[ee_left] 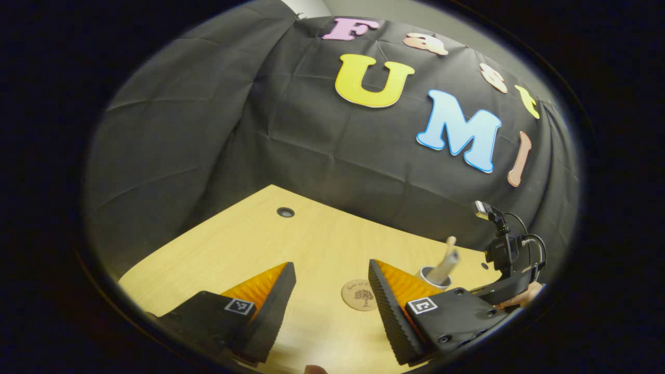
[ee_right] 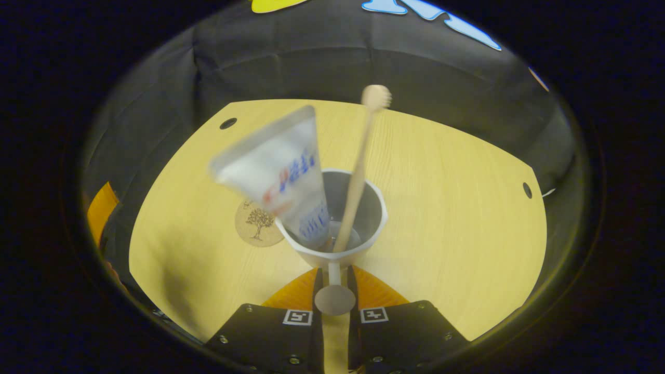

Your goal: Put the toothbrush and toothpaste on the desktop into the cup, then pick up the cup and place it on the coaster on the desktop.

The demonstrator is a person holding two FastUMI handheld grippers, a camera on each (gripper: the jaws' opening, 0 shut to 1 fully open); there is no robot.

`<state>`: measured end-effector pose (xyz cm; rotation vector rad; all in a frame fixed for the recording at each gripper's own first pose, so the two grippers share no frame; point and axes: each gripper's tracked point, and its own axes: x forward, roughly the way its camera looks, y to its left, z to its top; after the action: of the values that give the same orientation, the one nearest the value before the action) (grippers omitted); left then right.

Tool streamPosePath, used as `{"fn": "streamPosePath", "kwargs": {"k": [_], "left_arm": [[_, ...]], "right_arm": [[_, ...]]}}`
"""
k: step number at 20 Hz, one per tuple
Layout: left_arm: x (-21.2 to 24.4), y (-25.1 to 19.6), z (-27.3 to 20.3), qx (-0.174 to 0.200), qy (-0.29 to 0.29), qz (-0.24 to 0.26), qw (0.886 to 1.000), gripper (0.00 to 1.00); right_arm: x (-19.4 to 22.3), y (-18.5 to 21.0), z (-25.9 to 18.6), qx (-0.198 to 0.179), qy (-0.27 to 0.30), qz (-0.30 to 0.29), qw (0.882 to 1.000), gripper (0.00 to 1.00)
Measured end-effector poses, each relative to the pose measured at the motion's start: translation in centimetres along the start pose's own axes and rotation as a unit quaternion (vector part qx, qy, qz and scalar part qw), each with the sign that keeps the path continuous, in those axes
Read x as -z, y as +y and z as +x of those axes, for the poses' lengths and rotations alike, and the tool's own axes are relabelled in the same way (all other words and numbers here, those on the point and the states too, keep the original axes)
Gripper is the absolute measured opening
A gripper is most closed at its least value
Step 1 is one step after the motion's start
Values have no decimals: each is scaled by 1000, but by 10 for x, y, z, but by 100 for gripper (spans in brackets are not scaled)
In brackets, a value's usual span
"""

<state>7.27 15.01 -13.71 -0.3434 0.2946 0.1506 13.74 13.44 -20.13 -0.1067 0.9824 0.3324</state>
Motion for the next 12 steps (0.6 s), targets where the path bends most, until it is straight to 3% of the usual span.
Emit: {"fn": "streamPosePath", "kwargs": {"k": [7, 12], "left_arm": [[-1, 26, 1, -7, 2, -5, 1000, 91], [-3, 39, 4, -11, 5, -8, 1000, 92]], "right_arm": [[-22, 19, -6, -26, -25, 32, 999, 14], [-29, 22, -9, -33, -26, 19, 999, 14]]}}
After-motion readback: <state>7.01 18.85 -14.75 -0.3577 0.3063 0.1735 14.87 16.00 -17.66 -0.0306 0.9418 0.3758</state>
